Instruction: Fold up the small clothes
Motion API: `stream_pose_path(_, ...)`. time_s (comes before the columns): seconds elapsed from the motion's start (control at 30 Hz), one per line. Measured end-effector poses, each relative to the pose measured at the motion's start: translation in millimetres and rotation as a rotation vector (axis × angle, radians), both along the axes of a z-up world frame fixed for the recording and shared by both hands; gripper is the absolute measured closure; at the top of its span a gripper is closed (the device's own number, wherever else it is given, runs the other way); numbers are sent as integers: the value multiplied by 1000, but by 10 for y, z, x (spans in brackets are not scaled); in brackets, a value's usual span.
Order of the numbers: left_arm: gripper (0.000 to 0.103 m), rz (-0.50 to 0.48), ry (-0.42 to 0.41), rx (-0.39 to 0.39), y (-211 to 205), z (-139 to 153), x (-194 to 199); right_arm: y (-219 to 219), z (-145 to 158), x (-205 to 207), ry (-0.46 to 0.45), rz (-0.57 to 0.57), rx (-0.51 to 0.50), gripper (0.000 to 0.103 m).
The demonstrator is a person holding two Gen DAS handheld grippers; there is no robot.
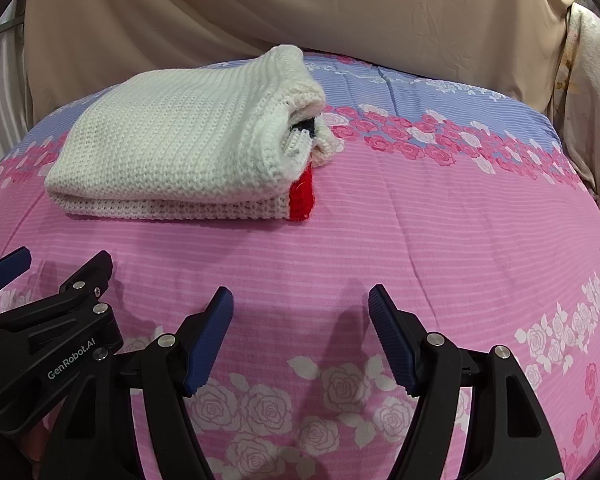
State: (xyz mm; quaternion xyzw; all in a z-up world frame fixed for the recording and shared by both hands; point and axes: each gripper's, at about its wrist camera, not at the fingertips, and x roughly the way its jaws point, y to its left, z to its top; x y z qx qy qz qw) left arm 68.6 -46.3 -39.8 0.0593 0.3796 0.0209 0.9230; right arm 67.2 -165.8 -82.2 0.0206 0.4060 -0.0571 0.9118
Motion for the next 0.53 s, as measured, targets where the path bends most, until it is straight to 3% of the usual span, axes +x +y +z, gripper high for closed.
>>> stream_pose_path(0.53,17,10,-9,29,-70,-5,-26,-6,2,-19,-2,-2,-2,35)
